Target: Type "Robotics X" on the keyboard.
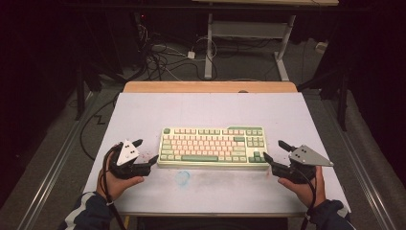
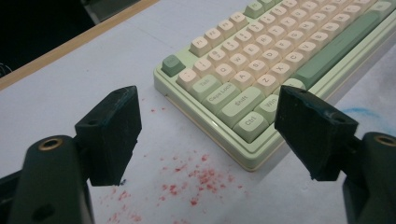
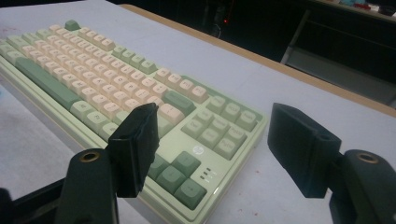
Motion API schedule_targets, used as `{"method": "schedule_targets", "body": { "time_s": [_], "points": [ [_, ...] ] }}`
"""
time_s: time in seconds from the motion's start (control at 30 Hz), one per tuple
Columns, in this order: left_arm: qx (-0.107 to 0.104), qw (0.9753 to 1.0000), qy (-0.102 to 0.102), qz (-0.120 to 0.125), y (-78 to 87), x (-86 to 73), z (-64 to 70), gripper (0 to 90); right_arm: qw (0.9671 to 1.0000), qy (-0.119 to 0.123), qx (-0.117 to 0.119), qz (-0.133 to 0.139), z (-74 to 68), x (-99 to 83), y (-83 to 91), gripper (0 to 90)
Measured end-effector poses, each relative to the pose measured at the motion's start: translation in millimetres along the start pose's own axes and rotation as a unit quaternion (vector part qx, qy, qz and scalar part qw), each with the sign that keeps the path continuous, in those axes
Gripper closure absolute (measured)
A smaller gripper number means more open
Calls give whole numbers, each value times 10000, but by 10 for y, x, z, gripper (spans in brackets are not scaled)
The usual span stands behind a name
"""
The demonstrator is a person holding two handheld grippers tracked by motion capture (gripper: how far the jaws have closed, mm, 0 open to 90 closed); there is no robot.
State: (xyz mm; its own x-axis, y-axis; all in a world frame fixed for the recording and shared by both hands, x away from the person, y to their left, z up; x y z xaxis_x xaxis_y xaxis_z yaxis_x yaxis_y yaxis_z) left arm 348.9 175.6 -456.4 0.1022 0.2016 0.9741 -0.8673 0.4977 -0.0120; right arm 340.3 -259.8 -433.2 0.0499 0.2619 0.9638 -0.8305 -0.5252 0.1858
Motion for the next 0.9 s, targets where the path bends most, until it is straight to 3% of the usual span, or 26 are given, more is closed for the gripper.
{"method": "schedule_targets", "body": {
  "time_s": [0.37, 0.53, 0.6, 0.9],
  "points": [
    [-4, 10000, 5, 41, -49, 39, 19, 218, 9999, 124, 102, -43, -59, 62, -117, 393],
    [-44, 10000, -12, 8, -89, 29, 45, 218, 9997, 134, 192, -83, -62, 100, -181, 519],
    [-55, 10000, -22, -2, -103, 25, 55, 218, 9996, 108, 262, -62, -60, 129, -230, 614],
    [-84, 9999, -29, -51, -132, 14, 79, 219, 9967, 68, 750, -307, -114, 165, -445, 823]
  ]
}}
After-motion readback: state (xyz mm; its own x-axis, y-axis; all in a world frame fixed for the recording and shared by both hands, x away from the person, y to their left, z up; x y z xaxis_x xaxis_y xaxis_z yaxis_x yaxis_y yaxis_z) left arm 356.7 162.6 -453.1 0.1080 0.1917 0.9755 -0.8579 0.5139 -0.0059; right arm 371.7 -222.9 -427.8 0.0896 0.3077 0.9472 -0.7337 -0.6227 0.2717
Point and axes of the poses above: each handheld gripper's, and its own axes: y roughly backward along the jaws, x roughly out of its top, z roughly to its right, the point moved 2 cm from there along -y, roughly forward along the jaws, and after that the axes turned 11 degrees about z, right-handed, at the moved point
